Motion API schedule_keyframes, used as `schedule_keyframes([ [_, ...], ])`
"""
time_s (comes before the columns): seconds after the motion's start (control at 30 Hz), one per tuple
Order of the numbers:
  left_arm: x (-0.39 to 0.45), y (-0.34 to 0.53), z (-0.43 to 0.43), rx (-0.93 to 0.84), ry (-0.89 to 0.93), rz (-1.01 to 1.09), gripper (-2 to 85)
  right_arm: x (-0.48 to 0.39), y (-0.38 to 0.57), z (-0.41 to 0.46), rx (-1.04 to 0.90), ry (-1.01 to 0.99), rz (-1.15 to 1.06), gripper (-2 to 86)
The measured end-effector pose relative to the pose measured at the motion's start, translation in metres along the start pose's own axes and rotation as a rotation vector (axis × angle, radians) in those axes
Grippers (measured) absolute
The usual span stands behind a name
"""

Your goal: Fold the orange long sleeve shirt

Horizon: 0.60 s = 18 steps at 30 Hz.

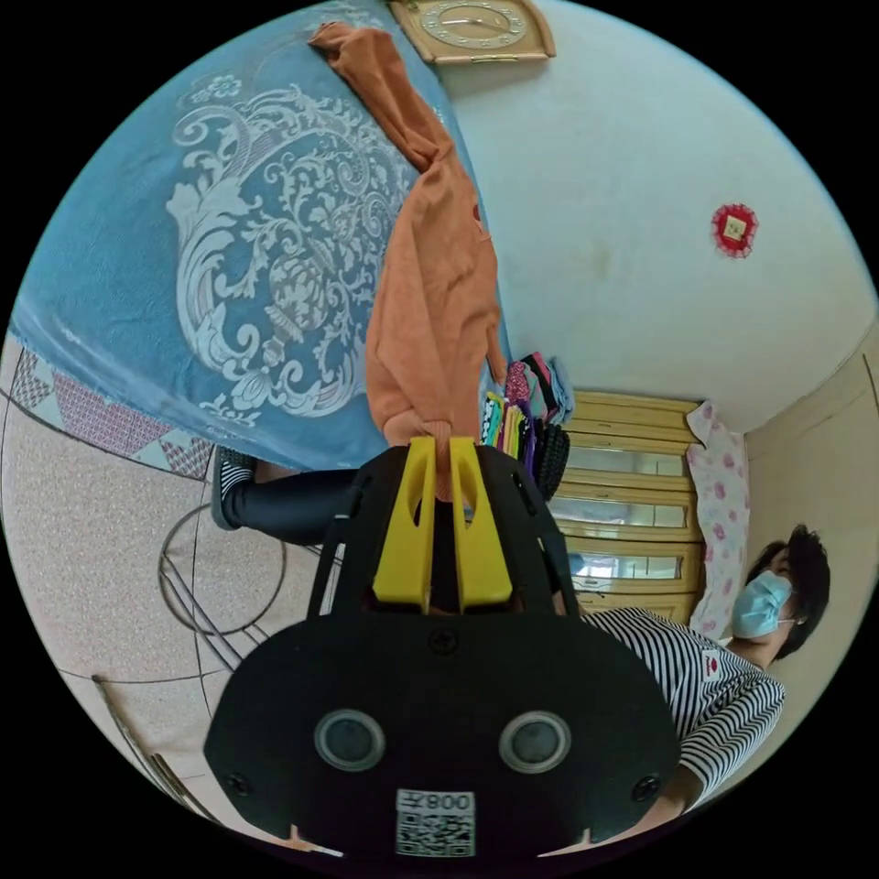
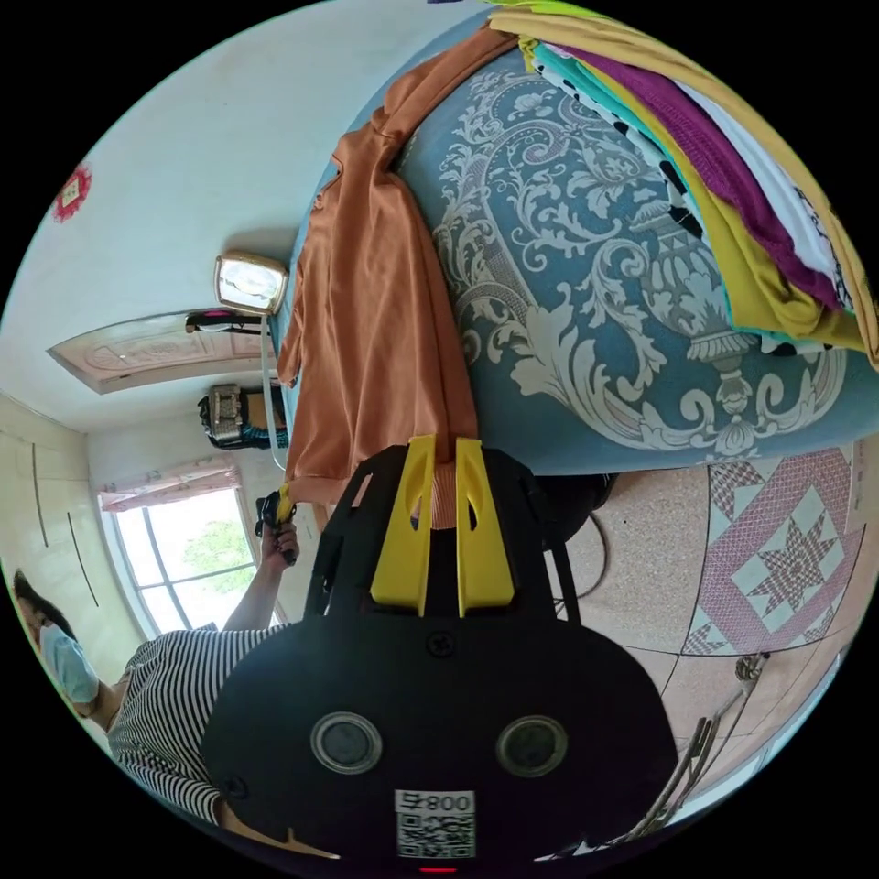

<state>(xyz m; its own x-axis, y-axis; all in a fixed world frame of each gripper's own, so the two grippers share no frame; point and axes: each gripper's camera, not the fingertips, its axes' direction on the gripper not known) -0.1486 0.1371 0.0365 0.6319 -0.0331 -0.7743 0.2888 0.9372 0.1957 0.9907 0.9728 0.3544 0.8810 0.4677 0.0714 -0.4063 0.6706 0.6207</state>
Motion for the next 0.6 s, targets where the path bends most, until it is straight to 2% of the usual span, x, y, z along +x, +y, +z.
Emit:
schedule_keyframes([
  [0.4, 0.038, 0.008, -0.023, 0.059, 0.125, 0.151, 2.8, -0.062, 0.03, -0.082, 0.034, -0.123, -0.237, 0.8],
  [0.6, 0.035, 0.028, -0.026, 0.032, 0.077, 0.213, 2.7, -0.098, 0.057, -0.106, -0.023, -0.032, -0.327, 0.6],
])
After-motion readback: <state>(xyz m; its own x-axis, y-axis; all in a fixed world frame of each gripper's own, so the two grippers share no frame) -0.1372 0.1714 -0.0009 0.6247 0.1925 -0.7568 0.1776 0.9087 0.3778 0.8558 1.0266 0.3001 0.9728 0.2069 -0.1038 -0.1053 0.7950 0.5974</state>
